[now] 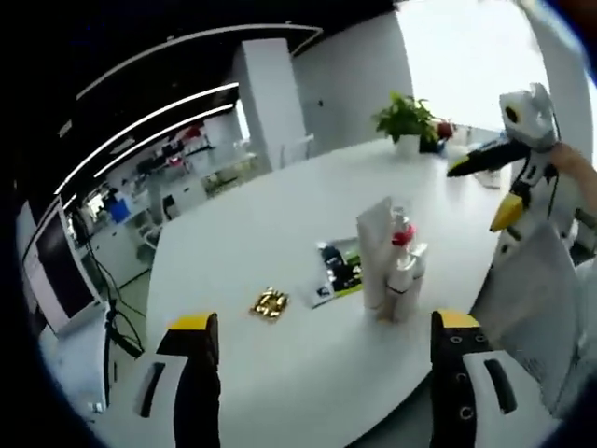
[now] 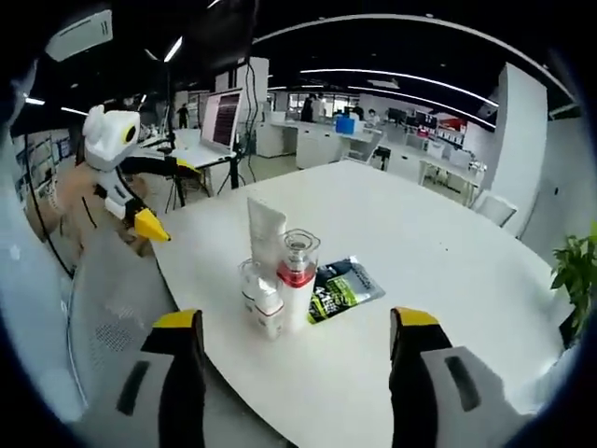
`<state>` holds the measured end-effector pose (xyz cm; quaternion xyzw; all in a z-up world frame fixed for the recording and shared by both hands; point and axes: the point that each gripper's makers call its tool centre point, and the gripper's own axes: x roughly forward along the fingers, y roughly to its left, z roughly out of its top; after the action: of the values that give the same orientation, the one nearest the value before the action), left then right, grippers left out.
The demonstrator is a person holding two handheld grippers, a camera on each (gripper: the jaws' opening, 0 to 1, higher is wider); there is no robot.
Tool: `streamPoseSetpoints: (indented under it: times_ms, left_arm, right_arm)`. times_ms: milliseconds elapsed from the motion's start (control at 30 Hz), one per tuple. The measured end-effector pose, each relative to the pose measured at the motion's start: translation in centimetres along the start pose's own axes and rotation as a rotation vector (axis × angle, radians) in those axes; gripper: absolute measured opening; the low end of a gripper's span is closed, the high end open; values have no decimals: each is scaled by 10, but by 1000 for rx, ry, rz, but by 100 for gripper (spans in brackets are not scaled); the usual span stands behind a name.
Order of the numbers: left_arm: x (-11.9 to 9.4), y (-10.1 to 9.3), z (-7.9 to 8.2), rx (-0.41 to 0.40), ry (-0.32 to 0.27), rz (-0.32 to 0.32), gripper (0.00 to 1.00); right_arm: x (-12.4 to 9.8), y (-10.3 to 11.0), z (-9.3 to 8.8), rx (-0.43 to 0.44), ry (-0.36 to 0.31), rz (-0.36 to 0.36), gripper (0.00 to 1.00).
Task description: Arrange the skincare products in the storage area until every visible bottle or jar stands upright without overlapping.
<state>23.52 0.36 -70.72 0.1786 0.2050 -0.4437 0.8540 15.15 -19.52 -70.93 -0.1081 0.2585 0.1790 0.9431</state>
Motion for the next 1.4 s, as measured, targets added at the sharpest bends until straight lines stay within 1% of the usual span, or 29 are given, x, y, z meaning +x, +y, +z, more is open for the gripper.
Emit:
streamPoseSetpoints:
  times_ms: [33, 67, 167, 233, 300, 333, 467, 567, 633, 800, 867, 933, 1033, 1133, 1267, 1400]
  left_arm:
    - [-3, -2, 2, -22, -5, -13, 97]
    - [-5, -3, 3, -29, -12, -23, 96]
    - [-12, -8, 8, -33, -24, -42, 97]
    - [-13, -9, 9, -24, -25, -45, 97]
    - [-14, -10, 8, -21, -15, -46, 97]
    - [-14, -10, 8, -22, -14, -44, 97]
    - [-16, -11, 7, -34, -19, -44, 97]
    - [-17, -10, 7, -54, -30, -43, 97]
    - [-17, -10, 7, -58, -30, -44, 97]
    - [-16, -9, 5, -50, -20, -31, 97]
    - [-16, -5, 7, -37, -34, -2, 97]
    - [-16, -3, 7, -34, -31, 3, 97]
    - [-16, -1, 10, -31, -40, 14, 90]
    - [-16, -1, 11, -32, -42, 7, 87]
    - [-16, -2, 12, -27, -45, 3, 78]
    - [-16, -5, 13, -45, -57, -12, 74]
  right_arm:
    - [0, 0, 0, -1, 1, 3, 84]
    - [0, 0, 0, -2, 1, 5, 85]
    - [2, -2, 0, 3, 6, 10, 86]
    - [3, -3, 0, 4, 3, 3, 89]
    - [3, -3, 0, 2, 6, 6, 94]
    - [3, -2, 1, 0, -3, 10, 96]
    - [3, 1, 5, 4, -23, 28, 99]
    - [2, 2, 4, 13, -24, 35, 99]
    - [3, 6, 3, 41, -35, 64, 99]
    - [3, 9, 0, 39, -25, 60, 99]
    - [3, 9, 0, 48, -27, 63, 99]
    - [3, 8, -2, 58, -18, 61, 99]
    - [4, 7, -5, 58, -11, 53, 99]
    - [4, 6, -7, 64, -9, 48, 99]
    - [7, 6, -8, 70, -8, 52, 99]
    - [13, 1, -17, 92, 9, 54, 98]
